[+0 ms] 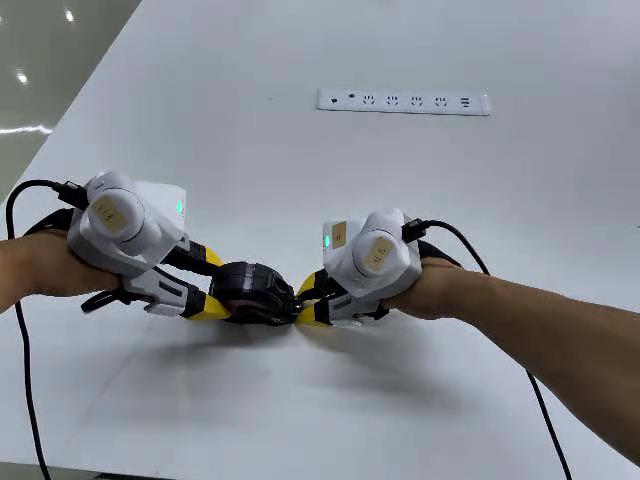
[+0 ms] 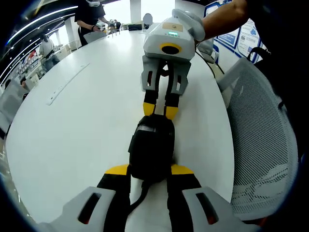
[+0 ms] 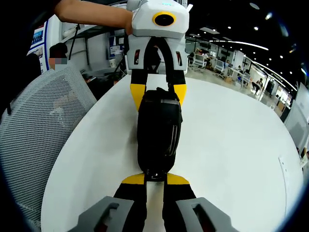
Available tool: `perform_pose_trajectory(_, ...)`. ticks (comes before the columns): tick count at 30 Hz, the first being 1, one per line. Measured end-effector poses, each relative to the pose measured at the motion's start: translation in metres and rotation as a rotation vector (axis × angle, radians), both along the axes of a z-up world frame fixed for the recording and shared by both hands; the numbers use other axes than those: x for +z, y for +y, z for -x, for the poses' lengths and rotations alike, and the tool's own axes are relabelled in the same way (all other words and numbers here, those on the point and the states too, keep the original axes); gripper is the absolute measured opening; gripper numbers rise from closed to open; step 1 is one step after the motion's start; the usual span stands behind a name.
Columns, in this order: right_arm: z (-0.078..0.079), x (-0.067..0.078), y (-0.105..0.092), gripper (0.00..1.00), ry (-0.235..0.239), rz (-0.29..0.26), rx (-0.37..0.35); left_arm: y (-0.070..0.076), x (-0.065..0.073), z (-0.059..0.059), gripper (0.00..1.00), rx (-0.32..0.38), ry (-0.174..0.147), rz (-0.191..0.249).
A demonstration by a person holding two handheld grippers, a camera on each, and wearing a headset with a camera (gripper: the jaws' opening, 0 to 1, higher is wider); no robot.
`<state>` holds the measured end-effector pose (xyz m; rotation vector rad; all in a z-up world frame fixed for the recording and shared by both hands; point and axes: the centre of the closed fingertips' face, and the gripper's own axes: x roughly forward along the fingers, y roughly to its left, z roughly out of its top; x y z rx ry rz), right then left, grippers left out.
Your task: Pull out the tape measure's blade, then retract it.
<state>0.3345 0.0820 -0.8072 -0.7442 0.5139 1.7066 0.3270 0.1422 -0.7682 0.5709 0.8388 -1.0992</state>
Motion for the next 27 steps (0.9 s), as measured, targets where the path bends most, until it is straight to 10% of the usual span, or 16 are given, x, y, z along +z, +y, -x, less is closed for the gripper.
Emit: perform_pose_trajectory(27,-0.002,-0.001,-0.011,0.07,-0.016,0.015,0.017,0.0,0.0,0.001,0.23,0.024,0.015,0.006)
